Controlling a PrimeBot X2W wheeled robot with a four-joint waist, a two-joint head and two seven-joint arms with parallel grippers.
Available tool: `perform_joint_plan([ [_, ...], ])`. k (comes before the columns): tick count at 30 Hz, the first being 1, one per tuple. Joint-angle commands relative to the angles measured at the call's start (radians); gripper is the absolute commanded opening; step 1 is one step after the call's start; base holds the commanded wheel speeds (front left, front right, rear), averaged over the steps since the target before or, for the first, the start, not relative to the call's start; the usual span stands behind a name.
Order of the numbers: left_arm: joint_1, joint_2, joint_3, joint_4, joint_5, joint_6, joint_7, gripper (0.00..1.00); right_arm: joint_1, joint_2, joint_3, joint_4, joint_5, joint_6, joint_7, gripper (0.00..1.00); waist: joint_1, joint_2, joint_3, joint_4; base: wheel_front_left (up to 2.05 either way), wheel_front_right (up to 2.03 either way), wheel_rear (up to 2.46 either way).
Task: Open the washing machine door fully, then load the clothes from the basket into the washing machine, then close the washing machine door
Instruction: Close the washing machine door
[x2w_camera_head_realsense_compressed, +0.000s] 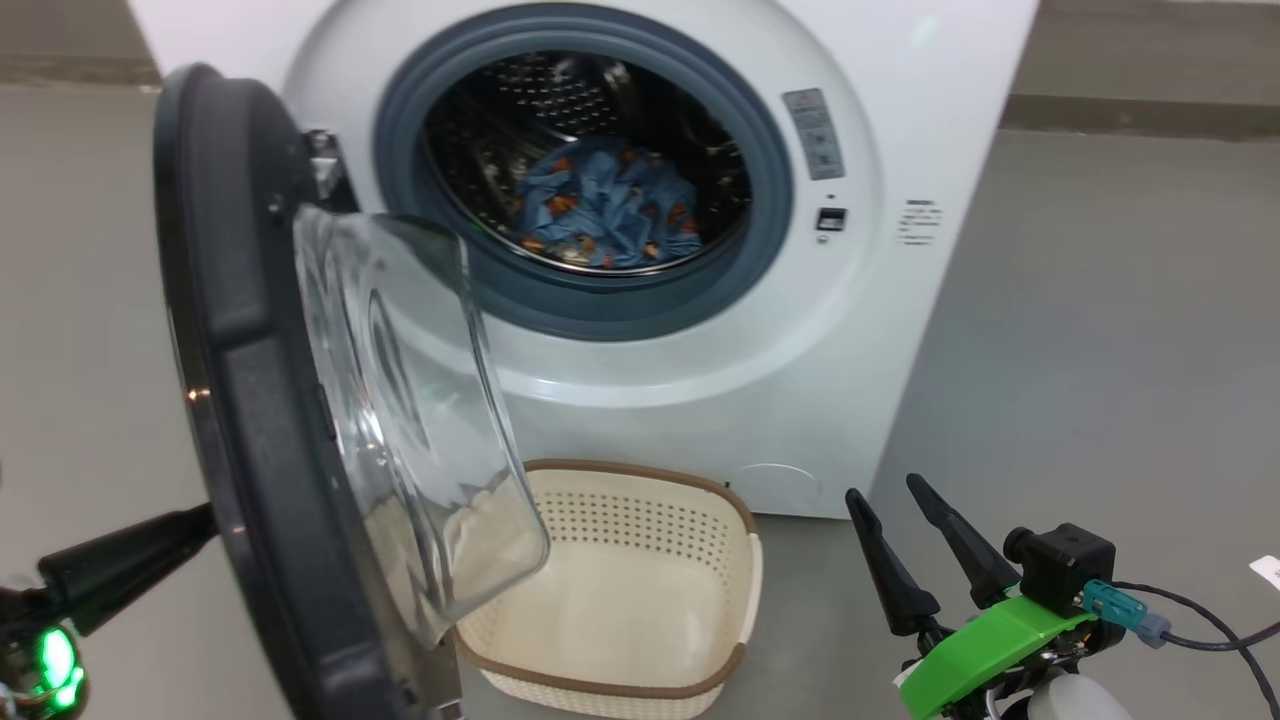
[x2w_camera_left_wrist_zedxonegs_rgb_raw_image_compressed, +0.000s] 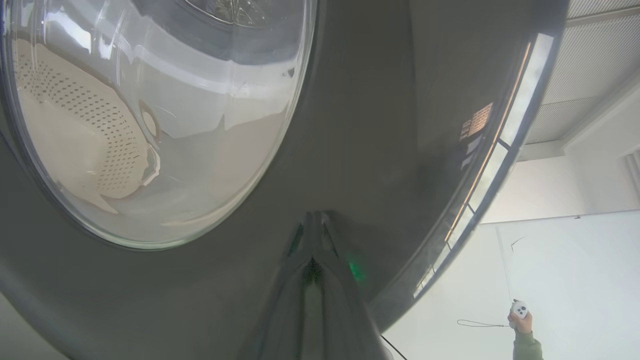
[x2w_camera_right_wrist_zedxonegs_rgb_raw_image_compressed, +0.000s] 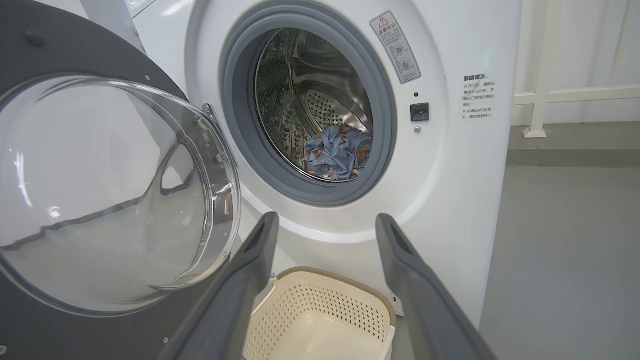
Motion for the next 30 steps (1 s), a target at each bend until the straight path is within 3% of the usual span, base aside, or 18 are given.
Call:
perform_joint_plan([
  [1,-0.035,0.022,0.027,-0.042,0.004,-0.001,-0.002,0.0,-0.012,0.004,0.018,-0.027,0.003,0.002,-0.012,1.0,0.0,-0.0001,0.009,-0.041,0.0,0.0,0.0],
  [19,-0.074,-0.081,0.004,-0.058,0.027,-0.053,-0.095,0.0,-0.023,0.005,0.006,-0.038,-0.008,0.002,-0.012,1.0,0.0,-0.0001,0.033,-0.227,0.0,0.0,0.0],
  [30,-0.106,-0.095,-0.001,-0.025,0.049,-0.076,-0.126,0.0,-0.025,0.005,0.001,-0.041,-0.009,0.002,-0.012,1.0,0.0,-0.0001,0.039,-0.259,0.0,0.0,0.0],
])
